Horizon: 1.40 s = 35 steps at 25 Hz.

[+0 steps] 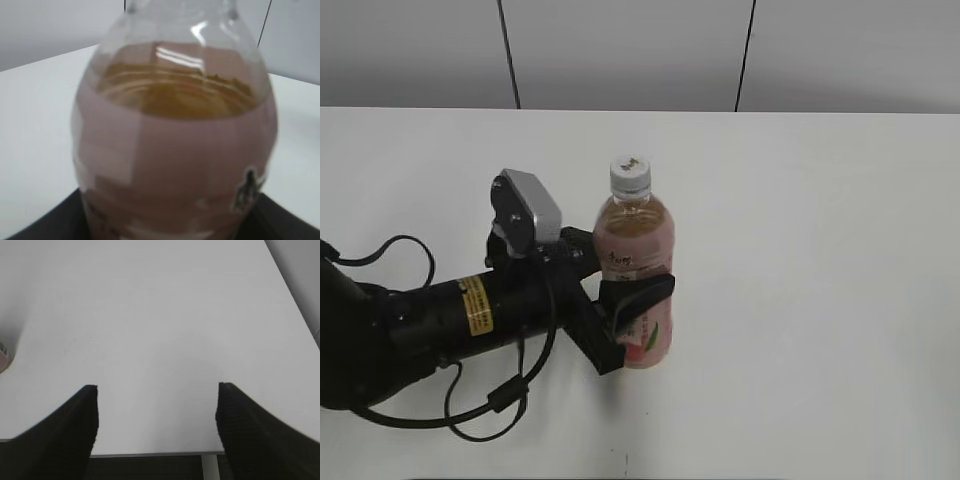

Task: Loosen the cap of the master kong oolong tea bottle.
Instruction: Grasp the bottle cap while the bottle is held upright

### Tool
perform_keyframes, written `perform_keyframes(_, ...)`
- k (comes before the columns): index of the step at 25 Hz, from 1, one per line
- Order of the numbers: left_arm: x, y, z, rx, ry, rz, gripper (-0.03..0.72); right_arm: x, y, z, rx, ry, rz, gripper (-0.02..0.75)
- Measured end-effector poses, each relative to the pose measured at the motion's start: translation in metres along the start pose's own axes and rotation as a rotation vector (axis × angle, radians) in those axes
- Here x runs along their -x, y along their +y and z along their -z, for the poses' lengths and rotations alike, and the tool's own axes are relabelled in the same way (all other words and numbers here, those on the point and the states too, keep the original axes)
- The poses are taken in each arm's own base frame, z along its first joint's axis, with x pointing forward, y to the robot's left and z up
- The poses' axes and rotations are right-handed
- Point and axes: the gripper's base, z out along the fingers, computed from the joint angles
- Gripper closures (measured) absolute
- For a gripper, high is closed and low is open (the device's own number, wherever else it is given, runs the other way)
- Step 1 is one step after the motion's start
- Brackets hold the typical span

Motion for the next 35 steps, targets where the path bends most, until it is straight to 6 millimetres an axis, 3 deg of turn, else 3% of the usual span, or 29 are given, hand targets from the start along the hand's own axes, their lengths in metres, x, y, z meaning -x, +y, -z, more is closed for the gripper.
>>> perform_keyframes(6,-0.003,-0.003,0.013,0.009,-0.005,0.011,0.298,0.004,0.009,-0.004,0.100,0.023,-0.020,0.183)
perform_keyframes(11,-0.003,-0.004,0.013,0.004,-0.005,0.006,0.298,0.031,0.014,-0.029,0.194,0.174,0.034,0.204)
perform_keyframes(19,-0.004,-0.007,0.013,-0.035,0.002,-0.074,0.298,0.096,0.020,-0.094,0.357,0.434,0.061,0.221)
perform_keyframes(24,-0.004,-0.008,0.013,-0.039,0.001,-0.081,0.298,0.122,0.025,-0.146,0.459,0.604,0.068,0.224)
perform_keyframes(27,-0.004,-0.008,0.013,-0.042,0.001,-0.104,0.298,0.138,0.042,-0.167,0.531,0.640,0.122,0.224)
perform_keyframes(30,-0.004,-0.008,0.013,-0.046,0.001,-0.117,0.298,0.149,0.074,-0.181,0.592,0.682,0.186,0.224)
perform_keyframes(35,-0.004,-0.009,0.013,-0.050,0.002,-0.124,0.298,0.167,0.128,-0.196,0.533,0.769,0.283,0.224)
